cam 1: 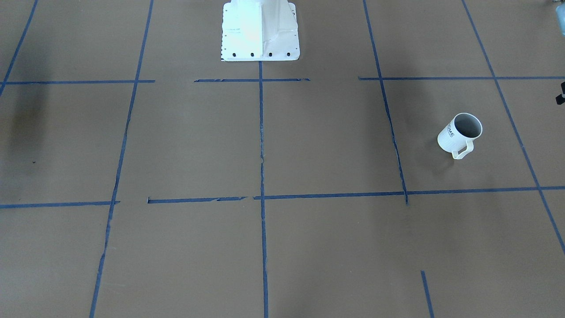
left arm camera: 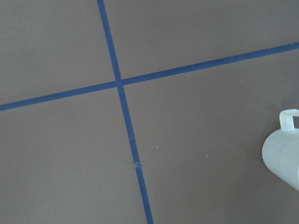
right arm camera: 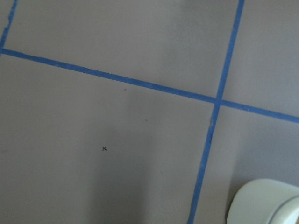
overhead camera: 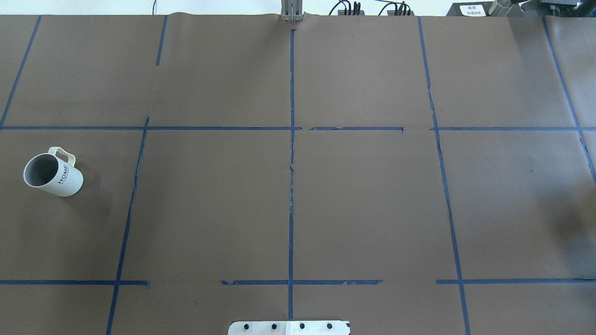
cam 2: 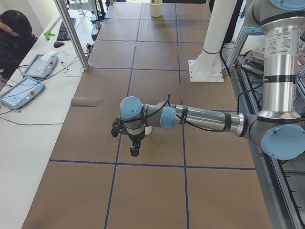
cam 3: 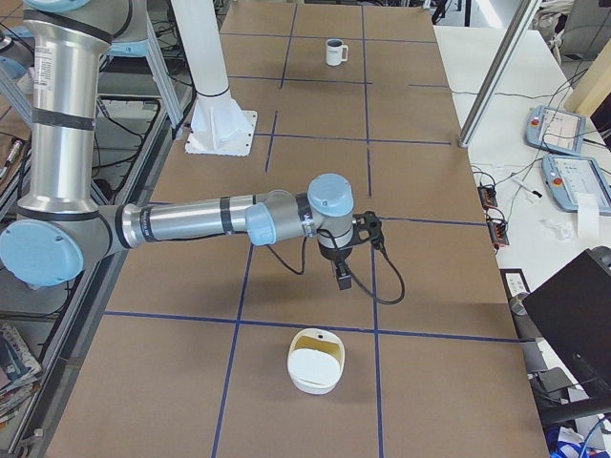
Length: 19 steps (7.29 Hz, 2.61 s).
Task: Left arm hands cup to right arm to dump lemon
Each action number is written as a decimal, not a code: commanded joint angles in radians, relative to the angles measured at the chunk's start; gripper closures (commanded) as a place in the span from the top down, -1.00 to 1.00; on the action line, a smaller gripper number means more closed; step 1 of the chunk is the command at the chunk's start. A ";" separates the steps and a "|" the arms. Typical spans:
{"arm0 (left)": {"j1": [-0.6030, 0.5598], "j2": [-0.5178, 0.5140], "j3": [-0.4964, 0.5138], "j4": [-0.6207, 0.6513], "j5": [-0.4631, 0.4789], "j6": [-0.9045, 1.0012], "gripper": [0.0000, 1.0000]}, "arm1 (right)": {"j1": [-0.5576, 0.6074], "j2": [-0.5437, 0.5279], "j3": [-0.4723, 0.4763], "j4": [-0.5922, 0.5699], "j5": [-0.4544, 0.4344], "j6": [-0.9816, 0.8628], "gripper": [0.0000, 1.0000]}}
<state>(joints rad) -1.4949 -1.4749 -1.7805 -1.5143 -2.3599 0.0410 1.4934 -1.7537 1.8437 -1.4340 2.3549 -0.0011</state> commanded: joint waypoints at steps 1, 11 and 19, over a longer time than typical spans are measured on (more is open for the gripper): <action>-0.048 0.034 -0.035 0.000 -0.018 0.010 1.00 | 0.007 -0.032 -0.056 0.004 0.001 0.007 1.00; -0.050 0.057 -0.062 -0.004 0.044 0.010 1.00 | 0.022 -0.021 -0.040 0.006 0.009 0.009 1.00; -0.045 0.088 -0.045 -0.001 0.054 0.007 1.00 | 0.022 -0.020 -0.049 0.006 0.009 0.010 1.00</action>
